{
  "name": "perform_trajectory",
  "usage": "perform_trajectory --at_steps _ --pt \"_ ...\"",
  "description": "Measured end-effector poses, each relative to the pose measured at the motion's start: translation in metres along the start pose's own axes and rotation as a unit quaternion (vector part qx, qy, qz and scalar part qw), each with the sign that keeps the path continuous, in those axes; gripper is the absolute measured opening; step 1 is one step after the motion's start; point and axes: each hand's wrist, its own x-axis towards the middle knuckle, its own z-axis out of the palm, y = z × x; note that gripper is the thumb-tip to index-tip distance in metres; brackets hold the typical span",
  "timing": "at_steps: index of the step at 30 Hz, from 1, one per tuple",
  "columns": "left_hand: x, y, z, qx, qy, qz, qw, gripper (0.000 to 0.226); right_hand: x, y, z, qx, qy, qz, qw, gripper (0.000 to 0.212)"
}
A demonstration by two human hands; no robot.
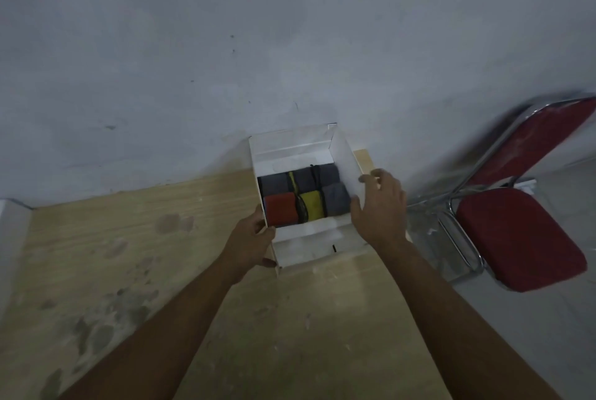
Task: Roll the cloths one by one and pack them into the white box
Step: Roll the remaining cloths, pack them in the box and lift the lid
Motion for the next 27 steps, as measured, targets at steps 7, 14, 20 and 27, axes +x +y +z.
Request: perform_trajectory --at_steps 7,14,20,27 --pt "-0.035 -0.007 -0.024 0.031 0.008 0.014 0.999 0.039 -0.037 0.000 0.002 0.180 -0.132 0.120 0.967 0.024" --pt "-0.091 -0.030 -0.077 0.034 0.054 -0.006 0.998 0.038 -0.083 -0.060 0.011 0.192 -0.084 0.062 0.976 0.032" --pt "-0.142 -0.056 -0.138 0.048 0.117 -0.028 0.992 0.039 -0.127 -0.134 0.018 0.223 -0.054 -0.017 0.973 0.031" --pt "-0.192 -0.084 -0.205 0.092 0.153 -0.010 0.984 0.039 -0.173 -0.210 0.025 0.270 -0.083 -0.013 0.959 0.031"
